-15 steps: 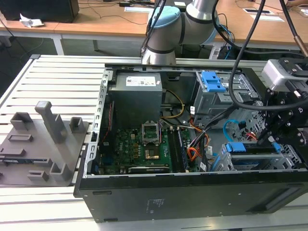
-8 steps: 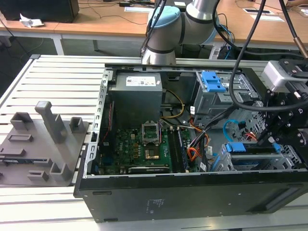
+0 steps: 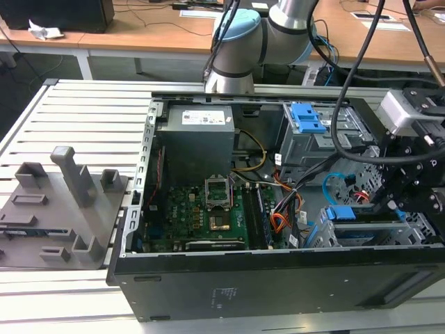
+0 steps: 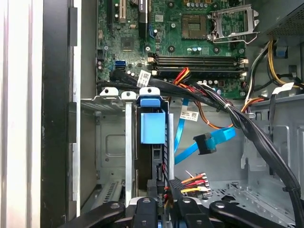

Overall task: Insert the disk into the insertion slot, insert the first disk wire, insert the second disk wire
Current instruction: 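Insert the first disk wire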

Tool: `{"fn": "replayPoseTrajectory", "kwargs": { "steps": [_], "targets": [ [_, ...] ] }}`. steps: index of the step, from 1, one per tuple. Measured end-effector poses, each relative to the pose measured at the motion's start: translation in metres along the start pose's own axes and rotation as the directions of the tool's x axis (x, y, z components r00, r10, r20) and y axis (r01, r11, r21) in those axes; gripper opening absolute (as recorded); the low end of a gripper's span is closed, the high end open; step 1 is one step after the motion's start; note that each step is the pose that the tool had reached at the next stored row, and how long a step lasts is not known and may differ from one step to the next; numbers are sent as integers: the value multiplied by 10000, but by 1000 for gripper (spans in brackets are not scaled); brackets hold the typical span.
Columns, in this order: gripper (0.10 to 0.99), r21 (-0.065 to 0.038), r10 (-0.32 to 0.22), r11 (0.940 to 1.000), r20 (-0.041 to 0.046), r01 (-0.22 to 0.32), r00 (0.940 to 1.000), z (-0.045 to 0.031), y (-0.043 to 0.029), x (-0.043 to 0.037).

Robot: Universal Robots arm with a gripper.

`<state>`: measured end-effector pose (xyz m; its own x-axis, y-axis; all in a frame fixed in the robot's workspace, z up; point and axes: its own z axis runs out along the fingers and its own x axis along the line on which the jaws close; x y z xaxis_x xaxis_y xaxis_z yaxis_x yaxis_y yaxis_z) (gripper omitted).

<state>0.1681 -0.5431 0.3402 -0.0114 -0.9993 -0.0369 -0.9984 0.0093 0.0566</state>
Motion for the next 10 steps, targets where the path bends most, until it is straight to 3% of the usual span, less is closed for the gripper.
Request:
{"fn": "replayPoseTrajectory", "kwargs": {
  "steps": [2, 4, 6, 8, 10],
  "targets": [
    [239, 1, 0, 10000, -2, 0, 10000, -114, 6, -5],
    [239, 0, 0, 10000, -2, 0, 10000, -284, 16, -21],
    [106, 0, 0, 10000, -2, 0, 10000, -458, 26, -31],
    [106, 0, 0, 10000, 1, 0, 10000, -514, 29, -33],
    [106, 0, -1, 10000, 2, 1, 10000, -520, 30, -34]
  ]
}}
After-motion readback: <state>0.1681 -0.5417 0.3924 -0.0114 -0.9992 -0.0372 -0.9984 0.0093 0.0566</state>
